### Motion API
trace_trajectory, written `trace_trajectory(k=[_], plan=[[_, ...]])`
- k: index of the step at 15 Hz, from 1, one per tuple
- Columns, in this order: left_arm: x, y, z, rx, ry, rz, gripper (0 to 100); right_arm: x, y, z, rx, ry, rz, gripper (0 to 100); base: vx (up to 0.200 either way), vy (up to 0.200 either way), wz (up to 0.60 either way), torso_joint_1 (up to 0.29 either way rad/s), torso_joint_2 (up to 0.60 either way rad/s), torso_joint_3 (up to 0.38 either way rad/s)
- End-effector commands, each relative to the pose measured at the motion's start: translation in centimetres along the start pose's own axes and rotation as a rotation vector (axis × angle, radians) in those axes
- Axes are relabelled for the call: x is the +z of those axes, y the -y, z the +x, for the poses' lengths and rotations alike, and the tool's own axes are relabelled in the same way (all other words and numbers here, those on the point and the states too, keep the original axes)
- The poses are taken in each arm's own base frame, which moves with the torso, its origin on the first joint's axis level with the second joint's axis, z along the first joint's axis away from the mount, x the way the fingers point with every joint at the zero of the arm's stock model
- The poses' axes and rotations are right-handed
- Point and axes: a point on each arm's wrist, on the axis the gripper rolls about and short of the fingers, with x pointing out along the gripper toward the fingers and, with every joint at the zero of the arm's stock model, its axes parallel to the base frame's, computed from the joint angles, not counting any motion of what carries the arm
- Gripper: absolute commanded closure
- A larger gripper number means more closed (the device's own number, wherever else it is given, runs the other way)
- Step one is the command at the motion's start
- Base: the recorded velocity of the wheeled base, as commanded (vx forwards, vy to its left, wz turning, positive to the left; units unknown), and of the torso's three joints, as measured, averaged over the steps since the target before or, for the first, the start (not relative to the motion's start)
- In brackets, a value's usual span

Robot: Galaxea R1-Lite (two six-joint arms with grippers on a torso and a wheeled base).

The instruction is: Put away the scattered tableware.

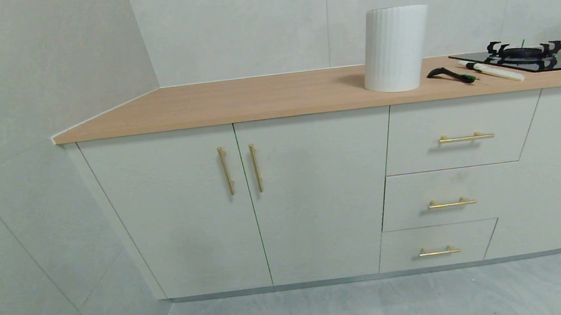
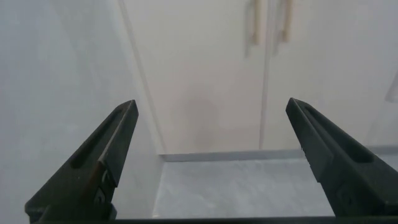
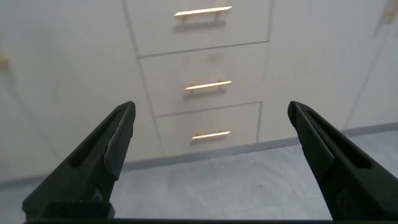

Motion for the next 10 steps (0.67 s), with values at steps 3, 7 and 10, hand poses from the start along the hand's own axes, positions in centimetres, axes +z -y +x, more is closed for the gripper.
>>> trace_trajectory(k=[3, 7, 10], plan=[[-0.2, 0.09, 0.03, -0.032, -0.008, -0.012, 0, -0.33, -0.1, 0.08, 0.051, -0.027, -0.032, 0, 0.0, 0.0, 0.0, 0.0, 0.0, 0.0], [-0.6, 0.14, 0.02, -0.039, -0.049, -0.102, 0, -0.33, -0.11, 0.08, 0.052, -0.027, -0.032, 0, 0.0, 0.0, 0.0, 0.0, 0.0, 0.0], [-0.6, 0.14, 0.02, -0.039, -0.049, -0.105, 0, -0.33, -0.11, 0.08, 0.052, -0.027, -0.033, 0, 0.0, 0.0, 0.0, 0.0, 0.0, 0.0]])
